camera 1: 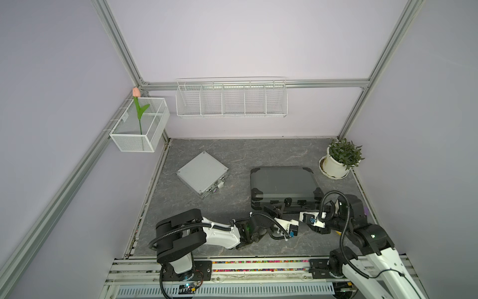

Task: Open the poker set cases
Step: Open the fastener on the poker set case.

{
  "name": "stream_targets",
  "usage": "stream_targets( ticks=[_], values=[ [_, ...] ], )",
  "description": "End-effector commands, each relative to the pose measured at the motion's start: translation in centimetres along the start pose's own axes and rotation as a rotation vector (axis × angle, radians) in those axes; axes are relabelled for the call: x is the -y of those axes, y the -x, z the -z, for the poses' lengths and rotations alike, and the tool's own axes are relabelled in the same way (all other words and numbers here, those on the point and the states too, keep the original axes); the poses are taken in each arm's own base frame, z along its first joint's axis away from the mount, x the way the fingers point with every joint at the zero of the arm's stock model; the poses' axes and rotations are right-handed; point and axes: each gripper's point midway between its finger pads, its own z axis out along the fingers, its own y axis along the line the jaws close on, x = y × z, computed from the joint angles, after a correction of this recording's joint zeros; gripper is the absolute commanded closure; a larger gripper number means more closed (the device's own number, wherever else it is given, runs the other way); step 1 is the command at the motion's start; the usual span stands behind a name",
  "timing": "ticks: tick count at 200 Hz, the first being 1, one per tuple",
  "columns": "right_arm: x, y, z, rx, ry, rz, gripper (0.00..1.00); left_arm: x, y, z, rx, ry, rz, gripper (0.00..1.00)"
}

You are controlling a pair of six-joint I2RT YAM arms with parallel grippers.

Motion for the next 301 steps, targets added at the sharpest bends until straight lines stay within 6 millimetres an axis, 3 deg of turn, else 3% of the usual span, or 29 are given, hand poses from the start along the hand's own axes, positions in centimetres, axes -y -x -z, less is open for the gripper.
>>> stream_targets(
  ticks=[1,123,211,301],
  values=[
    [0.9,-0.2,-0.9,-0.011,-0.027,0.038,0.45,-12.6,2.8,2.4,0.103,0.384,0.153,1.00],
    [1.9,-0.6,-3.5,-0.013,-0.046,0.153,0.46,-13.6,2.7,2.6,0.126,0.425,0.190,1.00],
    [1.4,-0.9,-4.5,0.011,-0.069,0.167,0.46,-13.4,2.5,2.5,0.127,0.439,0.183,1.00],
    [1.3,-0.4,-4.7,0.032,-0.057,0.162,0.51,-14.6,2.4,3.0,0.133,0.473,0.192,1.00]
  ],
)
